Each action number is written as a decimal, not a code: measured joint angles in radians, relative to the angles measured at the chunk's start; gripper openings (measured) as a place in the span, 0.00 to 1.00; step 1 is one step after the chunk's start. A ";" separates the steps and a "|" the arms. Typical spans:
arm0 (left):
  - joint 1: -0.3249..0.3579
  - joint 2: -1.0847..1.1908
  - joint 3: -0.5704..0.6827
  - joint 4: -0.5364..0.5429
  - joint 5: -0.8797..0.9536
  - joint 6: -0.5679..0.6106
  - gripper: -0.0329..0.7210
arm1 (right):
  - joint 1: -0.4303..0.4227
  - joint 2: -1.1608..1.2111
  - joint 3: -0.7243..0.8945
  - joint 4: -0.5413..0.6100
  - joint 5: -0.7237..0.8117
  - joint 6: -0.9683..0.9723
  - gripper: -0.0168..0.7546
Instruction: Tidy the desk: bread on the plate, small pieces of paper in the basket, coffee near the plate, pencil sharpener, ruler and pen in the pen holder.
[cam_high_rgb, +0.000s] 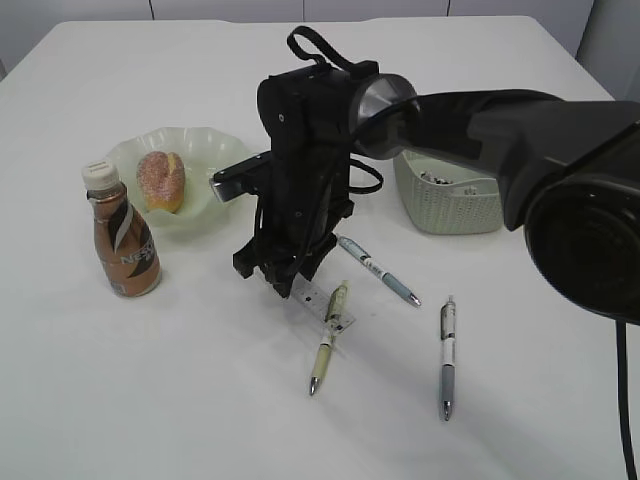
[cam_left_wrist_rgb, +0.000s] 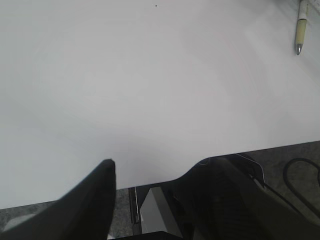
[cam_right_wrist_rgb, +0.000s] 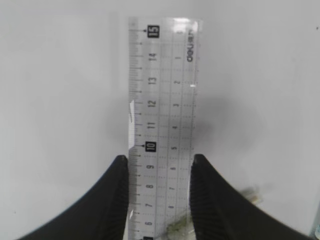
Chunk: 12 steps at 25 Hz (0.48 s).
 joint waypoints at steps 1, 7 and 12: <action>0.000 0.000 0.000 0.000 0.000 0.000 0.63 | 0.000 0.000 -0.005 0.000 0.000 0.010 0.40; 0.000 0.000 0.000 0.000 0.000 0.000 0.63 | 0.000 0.000 -0.012 0.006 0.000 0.028 0.40; 0.000 0.000 0.000 0.000 0.000 0.000 0.63 | 0.000 -0.021 -0.012 0.039 0.000 0.033 0.40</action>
